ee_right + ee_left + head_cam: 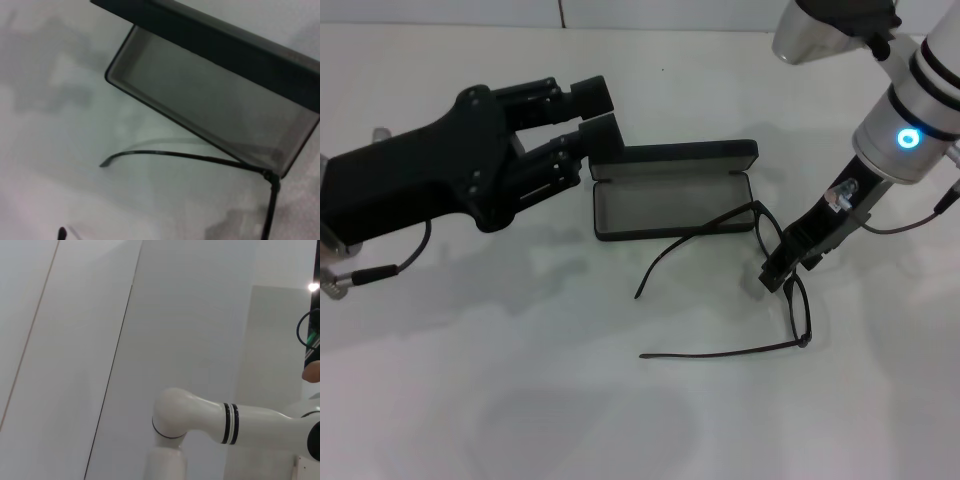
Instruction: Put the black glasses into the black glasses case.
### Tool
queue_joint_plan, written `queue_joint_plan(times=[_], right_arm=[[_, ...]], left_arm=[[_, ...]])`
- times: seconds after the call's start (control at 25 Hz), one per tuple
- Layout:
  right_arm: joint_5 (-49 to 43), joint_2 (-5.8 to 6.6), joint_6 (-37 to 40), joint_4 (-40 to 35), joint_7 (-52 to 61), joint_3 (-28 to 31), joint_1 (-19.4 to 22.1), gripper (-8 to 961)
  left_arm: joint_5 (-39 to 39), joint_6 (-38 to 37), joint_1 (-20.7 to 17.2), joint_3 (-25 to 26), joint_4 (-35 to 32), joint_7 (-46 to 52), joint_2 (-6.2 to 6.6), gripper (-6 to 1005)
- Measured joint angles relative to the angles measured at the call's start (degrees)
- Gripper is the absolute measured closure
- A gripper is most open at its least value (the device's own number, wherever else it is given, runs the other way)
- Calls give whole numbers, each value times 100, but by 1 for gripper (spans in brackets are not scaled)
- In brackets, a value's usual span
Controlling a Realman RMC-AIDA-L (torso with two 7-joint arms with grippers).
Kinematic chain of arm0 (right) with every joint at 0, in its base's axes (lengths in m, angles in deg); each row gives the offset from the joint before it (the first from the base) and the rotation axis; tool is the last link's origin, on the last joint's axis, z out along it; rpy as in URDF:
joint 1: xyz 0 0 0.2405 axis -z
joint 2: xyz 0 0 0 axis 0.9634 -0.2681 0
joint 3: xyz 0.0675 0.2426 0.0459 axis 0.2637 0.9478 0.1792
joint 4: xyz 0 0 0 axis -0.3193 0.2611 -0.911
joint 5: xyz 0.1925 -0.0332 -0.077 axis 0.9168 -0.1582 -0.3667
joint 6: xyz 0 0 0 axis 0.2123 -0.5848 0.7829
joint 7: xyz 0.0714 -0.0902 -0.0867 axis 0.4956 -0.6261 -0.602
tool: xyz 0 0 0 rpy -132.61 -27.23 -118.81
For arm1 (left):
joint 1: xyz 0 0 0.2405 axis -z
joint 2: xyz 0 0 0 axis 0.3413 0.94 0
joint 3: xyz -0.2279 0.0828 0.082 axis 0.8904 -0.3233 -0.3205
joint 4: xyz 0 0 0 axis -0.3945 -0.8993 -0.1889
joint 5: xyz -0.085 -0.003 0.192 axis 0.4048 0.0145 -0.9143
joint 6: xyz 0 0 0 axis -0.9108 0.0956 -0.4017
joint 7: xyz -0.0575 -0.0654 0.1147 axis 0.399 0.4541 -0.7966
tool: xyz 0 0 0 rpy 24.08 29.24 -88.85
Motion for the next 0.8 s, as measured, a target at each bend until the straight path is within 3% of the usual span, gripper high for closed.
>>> queue_joint_plan(times=[0.24,0.8], right_arm=[[71,3,-179,52,-10,-155,46,325],[569,5,-324,-28,-192,-857,187,792]], left_arm=[[-24,-44,-1,7,231,-97,5,655],[-29,-54,-24,46,277,-125,5,690]])
